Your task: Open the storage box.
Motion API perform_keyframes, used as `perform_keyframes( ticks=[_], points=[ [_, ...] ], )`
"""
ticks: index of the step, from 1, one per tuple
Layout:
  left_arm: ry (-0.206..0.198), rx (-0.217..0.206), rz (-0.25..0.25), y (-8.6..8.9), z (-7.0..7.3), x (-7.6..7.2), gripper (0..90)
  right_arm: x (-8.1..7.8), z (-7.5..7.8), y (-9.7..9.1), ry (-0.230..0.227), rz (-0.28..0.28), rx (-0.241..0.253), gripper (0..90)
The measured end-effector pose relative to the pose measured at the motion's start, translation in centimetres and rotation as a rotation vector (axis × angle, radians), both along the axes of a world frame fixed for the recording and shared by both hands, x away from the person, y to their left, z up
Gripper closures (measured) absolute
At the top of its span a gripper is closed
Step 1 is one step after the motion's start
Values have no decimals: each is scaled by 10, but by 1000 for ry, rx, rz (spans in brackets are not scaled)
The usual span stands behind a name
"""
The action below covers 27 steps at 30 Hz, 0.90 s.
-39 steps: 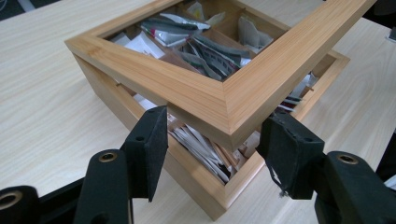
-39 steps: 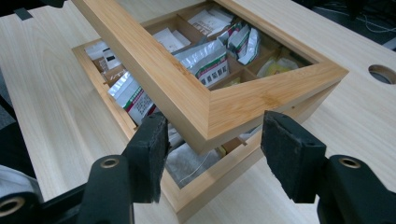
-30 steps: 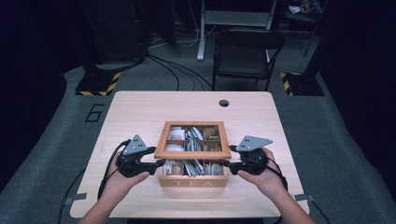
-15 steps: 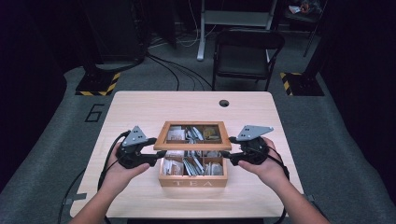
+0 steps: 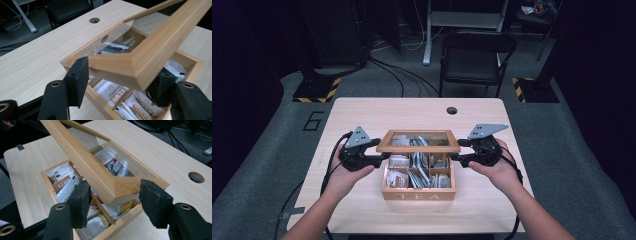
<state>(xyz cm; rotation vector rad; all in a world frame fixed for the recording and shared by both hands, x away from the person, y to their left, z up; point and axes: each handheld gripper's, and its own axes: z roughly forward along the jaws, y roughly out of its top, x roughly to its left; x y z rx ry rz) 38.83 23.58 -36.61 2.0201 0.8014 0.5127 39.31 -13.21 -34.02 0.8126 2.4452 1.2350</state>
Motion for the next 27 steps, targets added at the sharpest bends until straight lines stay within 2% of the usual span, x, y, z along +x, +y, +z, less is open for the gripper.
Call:
perform_keyframes(
  ticks=[3,8,9,13,16,17,23,27],
  points=[
    [2,5,12,-1,-2,5,433,2,2,0,-2,-1,12,430],
    [-19,-4,34,-1,-3,10,484,5,5,-1,-3,-1,10,437],
    [-29,-2,40,-1,-2,10,493,5,6,0,4,-15,21,442],
    [-51,4,51,-3,0,11,517,8,7,-2,-6,-16,35,452],
    [-49,6,51,-2,2,14,526,9,8,-2,-14,-23,50,456],
    [-47,-5,54,-2,2,15,527,9,7,-3,-19,-24,53,453],
    [-37,-18,60,-1,8,22,543,13,0,-2,-59,-43,2,419],
    [-28,-29,63,0,10,25,544,22,-5,-3,-72,-73,2,418]
  ],
)
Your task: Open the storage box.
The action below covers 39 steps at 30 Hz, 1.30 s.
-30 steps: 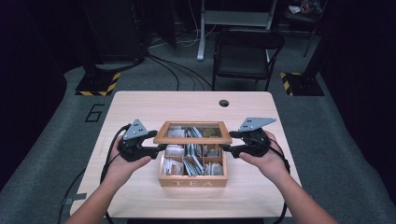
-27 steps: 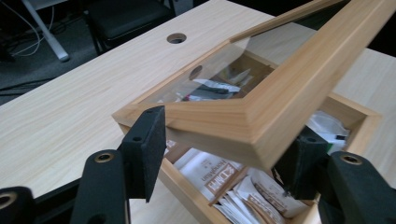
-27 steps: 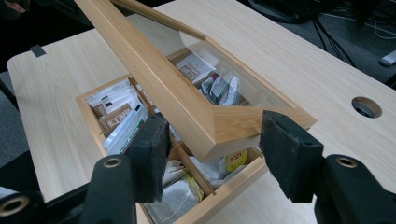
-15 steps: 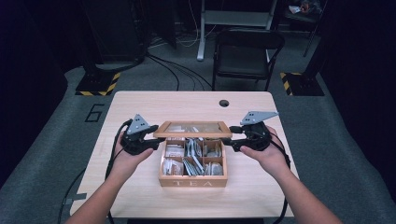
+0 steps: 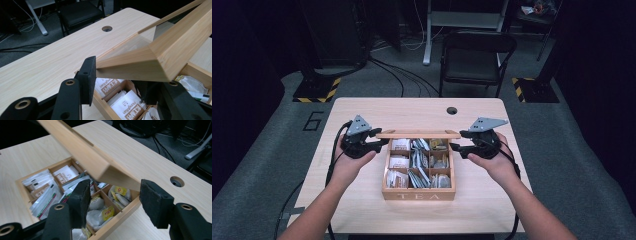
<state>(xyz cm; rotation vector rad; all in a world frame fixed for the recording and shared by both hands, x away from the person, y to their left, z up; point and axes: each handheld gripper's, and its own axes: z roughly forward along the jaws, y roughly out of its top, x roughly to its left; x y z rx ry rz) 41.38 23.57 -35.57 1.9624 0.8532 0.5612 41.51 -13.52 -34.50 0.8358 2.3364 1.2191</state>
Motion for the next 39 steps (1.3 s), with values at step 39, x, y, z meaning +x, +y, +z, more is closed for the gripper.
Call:
perform_keyframes(
  ticks=[39],
  points=[
    [12,-17,32,-3,2,41,552,48,5,7,-18,-31,68,566]
  ],
)
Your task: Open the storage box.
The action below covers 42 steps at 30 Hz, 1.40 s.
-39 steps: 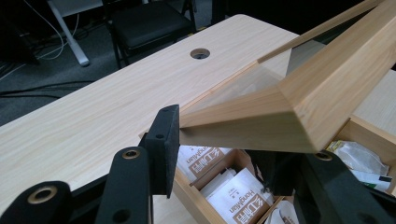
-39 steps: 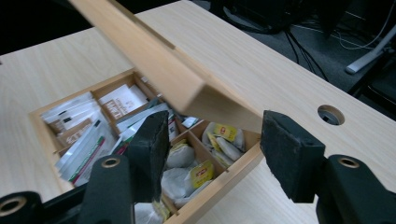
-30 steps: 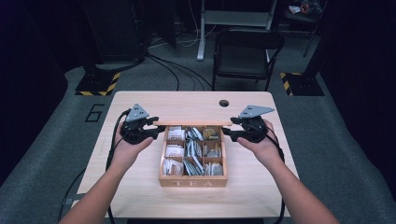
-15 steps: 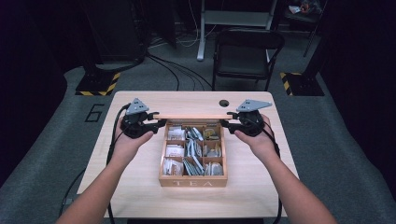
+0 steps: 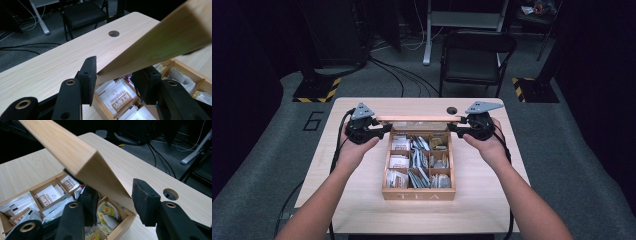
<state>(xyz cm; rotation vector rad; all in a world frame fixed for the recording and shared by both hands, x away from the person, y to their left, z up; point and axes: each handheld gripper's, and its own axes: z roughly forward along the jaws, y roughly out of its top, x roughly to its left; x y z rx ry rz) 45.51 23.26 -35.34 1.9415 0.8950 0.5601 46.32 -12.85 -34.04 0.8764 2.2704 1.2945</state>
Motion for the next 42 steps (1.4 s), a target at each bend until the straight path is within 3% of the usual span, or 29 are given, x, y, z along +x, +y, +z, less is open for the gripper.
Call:
perform_keyframes(
  ticks=[5,9,14,25,42],
  points=[
    [0,10,12,0,-4,6,584,6,2,0,8,-8,11,572],
    [-1,-7,8,2,-4,10,596,11,3,1,14,-15,32,570],
    [-6,-14,9,2,-5,13,602,15,2,-1,23,-23,48,524],
    [14,0,22,1,0,20,612,25,-10,-4,24,-41,17,524],
    [32,-27,45,1,3,33,623,44,-27,2,40,-62,-4,528]
  ],
)
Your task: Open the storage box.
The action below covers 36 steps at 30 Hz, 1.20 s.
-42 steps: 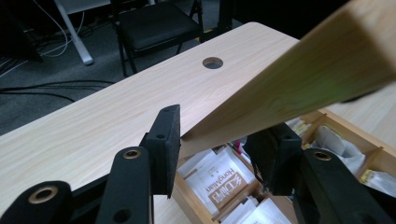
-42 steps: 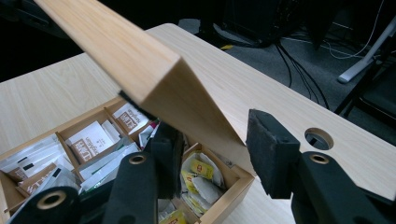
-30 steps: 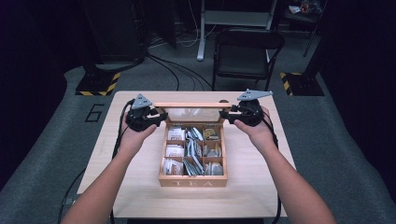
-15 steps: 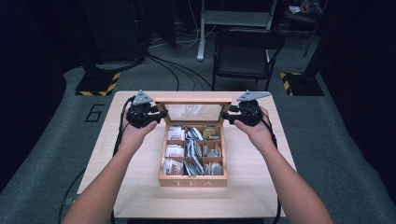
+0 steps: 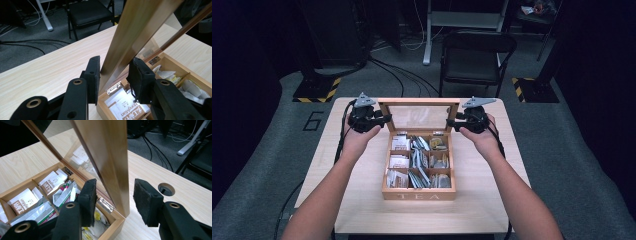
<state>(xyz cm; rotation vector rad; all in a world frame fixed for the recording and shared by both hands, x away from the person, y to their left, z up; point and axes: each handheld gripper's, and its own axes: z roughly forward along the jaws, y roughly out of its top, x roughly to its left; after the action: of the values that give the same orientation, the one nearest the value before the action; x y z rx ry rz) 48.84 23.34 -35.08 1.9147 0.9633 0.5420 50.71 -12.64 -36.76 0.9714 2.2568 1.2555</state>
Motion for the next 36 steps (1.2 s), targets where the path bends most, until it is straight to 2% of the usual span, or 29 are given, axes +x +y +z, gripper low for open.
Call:
perform_keyframes(
  ticks=[3,12,18,26,36],
  points=[
    [-3,-8,4,0,0,2,626,4,-4,2,6,-8,-13,528],
    [1,-8,10,0,1,6,629,13,-12,2,31,-16,3,569],
    [6,-9,13,-1,1,8,631,16,-14,3,19,-15,-4,580],
    [9,-21,18,0,1,11,632,18,-16,7,30,-25,2,618],
    [10,-22,29,0,2,16,631,19,-17,5,10,-20,-13,643]
  ],
)
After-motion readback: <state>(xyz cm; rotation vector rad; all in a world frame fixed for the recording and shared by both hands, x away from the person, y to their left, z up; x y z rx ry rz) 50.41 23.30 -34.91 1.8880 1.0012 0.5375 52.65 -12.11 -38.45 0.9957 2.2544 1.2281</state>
